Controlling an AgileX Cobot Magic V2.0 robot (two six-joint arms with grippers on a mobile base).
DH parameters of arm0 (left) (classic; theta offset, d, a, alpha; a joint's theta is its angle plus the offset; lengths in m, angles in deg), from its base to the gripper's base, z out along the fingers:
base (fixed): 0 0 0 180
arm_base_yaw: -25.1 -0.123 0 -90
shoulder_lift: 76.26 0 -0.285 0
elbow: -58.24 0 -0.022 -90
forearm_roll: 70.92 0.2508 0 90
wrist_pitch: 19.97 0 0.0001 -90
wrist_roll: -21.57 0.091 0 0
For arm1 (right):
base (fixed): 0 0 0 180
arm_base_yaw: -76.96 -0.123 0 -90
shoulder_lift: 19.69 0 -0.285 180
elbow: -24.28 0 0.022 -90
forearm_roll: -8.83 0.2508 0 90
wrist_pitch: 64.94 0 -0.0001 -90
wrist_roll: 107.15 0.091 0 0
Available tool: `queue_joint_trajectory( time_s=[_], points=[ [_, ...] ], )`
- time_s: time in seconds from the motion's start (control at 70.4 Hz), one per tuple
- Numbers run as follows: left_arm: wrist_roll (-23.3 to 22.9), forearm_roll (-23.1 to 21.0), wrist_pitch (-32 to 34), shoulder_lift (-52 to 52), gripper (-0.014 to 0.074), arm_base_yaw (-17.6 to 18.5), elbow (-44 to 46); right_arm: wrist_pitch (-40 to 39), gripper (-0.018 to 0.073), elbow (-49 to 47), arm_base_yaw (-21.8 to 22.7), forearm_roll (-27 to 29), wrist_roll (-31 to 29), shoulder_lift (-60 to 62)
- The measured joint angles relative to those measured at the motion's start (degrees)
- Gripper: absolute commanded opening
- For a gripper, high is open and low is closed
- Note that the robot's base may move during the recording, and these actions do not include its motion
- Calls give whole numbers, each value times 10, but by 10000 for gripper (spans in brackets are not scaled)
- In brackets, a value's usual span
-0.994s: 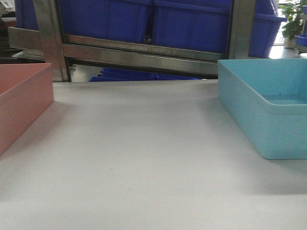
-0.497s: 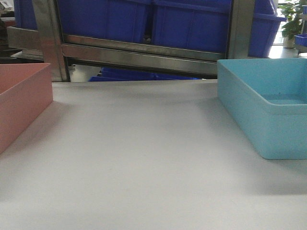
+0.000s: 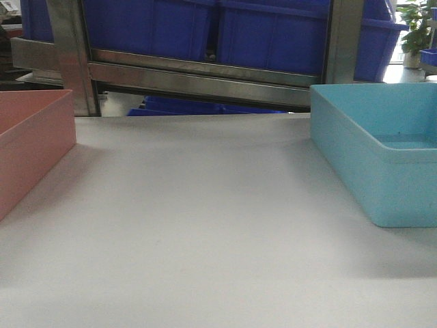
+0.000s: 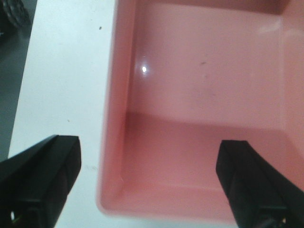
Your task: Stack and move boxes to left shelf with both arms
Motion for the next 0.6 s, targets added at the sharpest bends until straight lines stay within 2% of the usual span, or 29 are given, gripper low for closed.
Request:
queue_joint_trajectory(
  time_s=[0.341,0.44,0.596],
  points=[
    [20,-13,30,-178,455,1,82,0,36,0,0,0,0,0],
    [20,-14,36,-208,378,1,92,0,36,0,0,0,0,0],
    [20,-6,56,-238,191,1,92,0,36,0,0,0,0,0]
  ],
)
